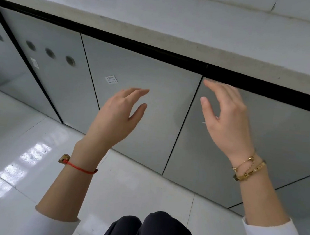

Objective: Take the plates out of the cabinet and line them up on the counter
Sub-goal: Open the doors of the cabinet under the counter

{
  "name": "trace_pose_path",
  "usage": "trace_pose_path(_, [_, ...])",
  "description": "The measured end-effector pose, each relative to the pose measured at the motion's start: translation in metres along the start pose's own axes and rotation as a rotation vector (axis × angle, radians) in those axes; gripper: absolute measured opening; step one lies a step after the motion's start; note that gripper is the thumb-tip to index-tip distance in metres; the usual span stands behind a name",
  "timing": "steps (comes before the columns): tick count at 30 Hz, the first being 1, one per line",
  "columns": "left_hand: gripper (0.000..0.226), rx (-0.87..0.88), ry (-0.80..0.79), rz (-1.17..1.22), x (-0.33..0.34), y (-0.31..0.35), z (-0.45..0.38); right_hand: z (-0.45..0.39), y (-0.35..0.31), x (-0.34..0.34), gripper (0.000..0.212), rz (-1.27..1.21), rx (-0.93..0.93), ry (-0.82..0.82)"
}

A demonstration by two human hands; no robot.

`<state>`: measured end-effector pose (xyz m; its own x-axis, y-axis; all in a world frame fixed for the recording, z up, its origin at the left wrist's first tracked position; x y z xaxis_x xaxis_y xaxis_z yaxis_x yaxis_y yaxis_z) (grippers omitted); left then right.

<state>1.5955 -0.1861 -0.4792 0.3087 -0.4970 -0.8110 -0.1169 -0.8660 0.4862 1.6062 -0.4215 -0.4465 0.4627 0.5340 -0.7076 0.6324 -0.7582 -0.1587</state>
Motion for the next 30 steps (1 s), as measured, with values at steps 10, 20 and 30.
trace_pose_path(10, [0.035,0.167,0.166,0.205,0.029,0.034,-0.021,-0.002,0.012,0.014,0.037,0.091,-0.061,0.133])
trace_pose_path(20, [0.028,-0.272,-0.092,0.896,0.05,0.063,-0.084,-0.022,0.019,0.019,0.04,0.217,-0.059,0.134])
trace_pose_path(30, [0.02,-0.265,-0.175,1.157,0.06,0.064,-0.093,-0.018,0.024,0.025,0.041,0.237,-0.047,0.14])
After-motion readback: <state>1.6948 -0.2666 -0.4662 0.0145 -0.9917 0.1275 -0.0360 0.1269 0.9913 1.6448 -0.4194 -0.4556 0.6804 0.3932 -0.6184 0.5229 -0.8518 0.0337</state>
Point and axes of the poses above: each hand's wrist, its own z-axis away from the middle knuckle, its own x-axis out of the palm, y = z × x, the point moved 3 cm from there along -z, towards the middle knuckle, and after that the axes turned 13 degrees about -x, right-handed, at the moved point
